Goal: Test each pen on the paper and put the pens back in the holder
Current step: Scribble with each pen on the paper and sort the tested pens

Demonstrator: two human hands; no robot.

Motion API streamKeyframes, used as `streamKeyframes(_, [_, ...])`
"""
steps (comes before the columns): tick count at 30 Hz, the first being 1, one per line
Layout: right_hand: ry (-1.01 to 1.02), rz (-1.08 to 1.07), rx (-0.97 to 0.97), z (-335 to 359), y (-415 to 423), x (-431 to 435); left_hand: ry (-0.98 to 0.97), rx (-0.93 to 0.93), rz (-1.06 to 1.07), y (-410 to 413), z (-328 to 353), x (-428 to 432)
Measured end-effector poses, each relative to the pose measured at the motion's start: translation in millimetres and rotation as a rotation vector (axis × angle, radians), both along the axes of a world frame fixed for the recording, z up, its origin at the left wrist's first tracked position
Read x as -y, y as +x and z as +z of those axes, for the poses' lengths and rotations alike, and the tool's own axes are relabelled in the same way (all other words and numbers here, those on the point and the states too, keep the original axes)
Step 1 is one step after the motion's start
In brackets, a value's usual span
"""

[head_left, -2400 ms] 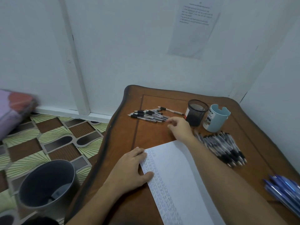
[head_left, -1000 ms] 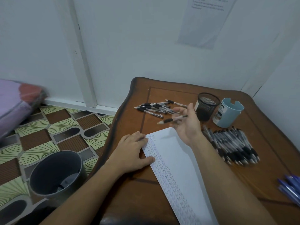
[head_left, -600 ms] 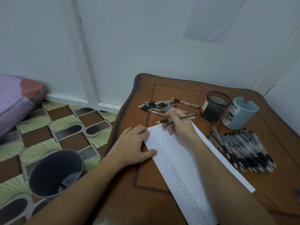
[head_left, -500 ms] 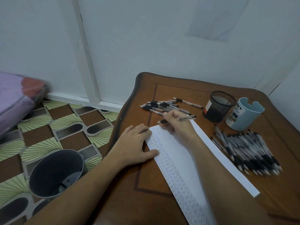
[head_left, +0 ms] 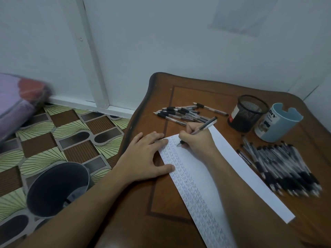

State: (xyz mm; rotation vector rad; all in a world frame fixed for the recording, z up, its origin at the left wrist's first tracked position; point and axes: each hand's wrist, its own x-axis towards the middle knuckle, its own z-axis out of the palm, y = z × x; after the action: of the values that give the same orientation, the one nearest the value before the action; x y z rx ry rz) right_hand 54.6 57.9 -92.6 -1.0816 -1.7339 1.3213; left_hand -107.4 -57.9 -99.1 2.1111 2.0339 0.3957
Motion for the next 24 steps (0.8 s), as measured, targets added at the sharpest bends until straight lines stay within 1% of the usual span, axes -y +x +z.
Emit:
streamKeyframes(18, [0.060,0.023,0.001,-0.4,0.9,5.9,-0.006,-0.015,0.000,1.6,1.9,-0.1])
streamKeyframes(24, [0.002,0.039,-0.010,-5.3,2.3,-1.2,-0.004,-0.015,-0.003,2.0,2.8,0.9])
